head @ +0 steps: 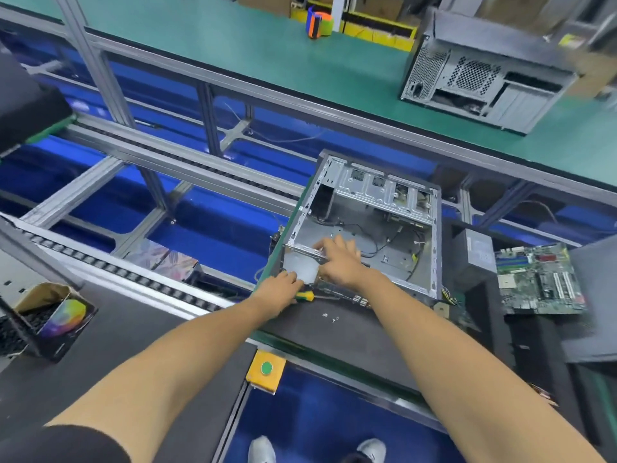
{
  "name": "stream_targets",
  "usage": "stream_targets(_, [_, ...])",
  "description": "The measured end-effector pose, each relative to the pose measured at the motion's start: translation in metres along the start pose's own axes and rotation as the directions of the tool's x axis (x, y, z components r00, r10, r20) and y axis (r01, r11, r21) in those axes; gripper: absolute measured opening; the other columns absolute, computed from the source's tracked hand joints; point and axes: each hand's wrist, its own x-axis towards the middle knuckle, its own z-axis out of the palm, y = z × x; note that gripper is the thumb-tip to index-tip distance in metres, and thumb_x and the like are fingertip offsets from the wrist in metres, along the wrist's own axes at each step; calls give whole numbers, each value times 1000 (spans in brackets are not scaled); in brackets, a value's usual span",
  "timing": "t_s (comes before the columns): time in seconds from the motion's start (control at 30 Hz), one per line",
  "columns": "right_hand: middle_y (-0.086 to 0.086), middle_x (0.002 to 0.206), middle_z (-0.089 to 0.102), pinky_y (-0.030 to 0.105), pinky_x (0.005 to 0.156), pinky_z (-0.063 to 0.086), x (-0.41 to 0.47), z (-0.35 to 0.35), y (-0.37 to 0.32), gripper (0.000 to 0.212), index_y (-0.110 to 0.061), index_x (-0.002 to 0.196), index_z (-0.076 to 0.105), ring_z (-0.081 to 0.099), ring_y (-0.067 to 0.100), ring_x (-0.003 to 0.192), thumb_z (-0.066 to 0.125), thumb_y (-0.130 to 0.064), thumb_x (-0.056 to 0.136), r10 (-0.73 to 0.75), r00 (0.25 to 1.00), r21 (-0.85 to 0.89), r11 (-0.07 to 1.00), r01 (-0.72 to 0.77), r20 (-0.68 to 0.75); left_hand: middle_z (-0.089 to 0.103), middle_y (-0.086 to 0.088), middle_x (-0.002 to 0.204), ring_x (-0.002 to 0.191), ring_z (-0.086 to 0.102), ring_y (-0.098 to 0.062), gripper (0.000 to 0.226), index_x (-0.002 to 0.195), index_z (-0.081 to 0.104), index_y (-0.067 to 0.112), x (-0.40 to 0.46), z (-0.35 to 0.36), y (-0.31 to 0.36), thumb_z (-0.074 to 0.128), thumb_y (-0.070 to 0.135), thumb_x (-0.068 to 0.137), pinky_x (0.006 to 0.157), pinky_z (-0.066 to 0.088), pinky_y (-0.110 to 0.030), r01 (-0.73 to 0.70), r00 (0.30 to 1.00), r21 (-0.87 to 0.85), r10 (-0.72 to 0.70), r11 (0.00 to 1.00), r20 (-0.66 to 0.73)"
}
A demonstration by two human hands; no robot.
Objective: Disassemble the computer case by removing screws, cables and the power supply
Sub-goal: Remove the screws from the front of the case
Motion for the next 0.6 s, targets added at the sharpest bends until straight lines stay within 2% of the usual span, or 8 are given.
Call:
stream_targets(0.07, [0, 113, 39, 40, 86, 26, -2, -4, -2, 64, -31, 132, 47, 30, 22, 107, 62, -11, 72, -3, 1000, 47, 999, 2, 13, 45, -9, 136, 126, 47, -29, 38, 138, 44, 12, -3, -10, -4, 51, 31, 106, 89, 50, -44, -103, 992, -30, 101, 994, -69])
stream_targets(0.13, [0, 115, 43, 42, 88, 29, -5, -9, -3, 63, -30, 130, 47, 33, 23, 107, 63, -9, 73, 0, 1000, 117, 993, -2, 15, 52, -1, 127, 114, 53, -21, 40, 132, 47, 20, -8, -29, -13, 61, 36, 99, 78, 51, -42, -220, 965, -182, 187, 958, -182])
stream_targets(0.23, [3, 111, 52, 44, 96, 39, -10, -23, -4, 57, -26, 125, 48, 42, 27, 109, 62, 0, 76, -5, 999, 359, 933, -14, 51, 64, 18, 105, 91, 59, -4, 54, 122, 48, 36, -17, -78, -24, 78, 47, 78, 71, 51, -32, -312, 924, -443, 160, 841, -347])
stream_targets(0.33, [9, 98, 52, 26, 72, 49, -18, -47, -5, 53, -20, 124, 44, 55, 20, 83, 57, 6, 79, -136, 972, 613, 790, -11, 193, 64, 20, 102, 92, 63, -1, 59, 118, 51, 28, -12, -134, -25, 88, 41, 74, 77, 50, -19, -460, 860, -643, 127, 613, -494])
stream_targets(0.4, [4, 96, 55, 16, 62, 47, -19, -65, -2, 55, -10, 131, 46, 54, 13, 76, 53, 2, 78, -197, 952, 619, 785, 11, 233, 64, 15, 102, 92, 64, -5, 52, 115, 54, 21, 1, -168, -24, 89, 36, 78, 80, 50, -17, -507, 838, -712, 88, 486, -538])
stream_targets(0.47, [3, 109, 62, 13, 71, 48, -17, -81, 0, 54, -6, 134, 51, 61, 7, 91, 52, -3, 79, -232, 949, 624, 780, 50, 214, 66, 1, 95, 83, 63, -13, 43, 109, 56, 17, 17, -194, -21, 86, 35, 83, 75, 52, -22, -498, 843, -755, 32, 427, -538])
stream_targets(0.53, [4, 112, 66, 20, 92, 47, -10, -94, 4, 30, -20, 116, 61, 62, 7, 110, 57, -11, 87, -223, 968, 590, 799, 114, 116, 67, -8, 92, 78, 60, -14, 35, 109, 57, 15, 36, -209, -16, 80, 32, 89, 70, 52, -24, -483, 846, -788, -27, 382, -532])
stream_targets(0.6, [4, 100, 69, 32, 97, 45, 0, -107, 10, 13, -27, 94, 61, 63, 15, 106, 56, -15, 97, -199, 980, 455, 870, 189, -27, 68, -15, 96, 78, 62, -13, 30, 114, 59, 15, 56, -218, -6, 73, 33, 95, 67, 54, -26, -456, 854, -820, -91, 346, -512])
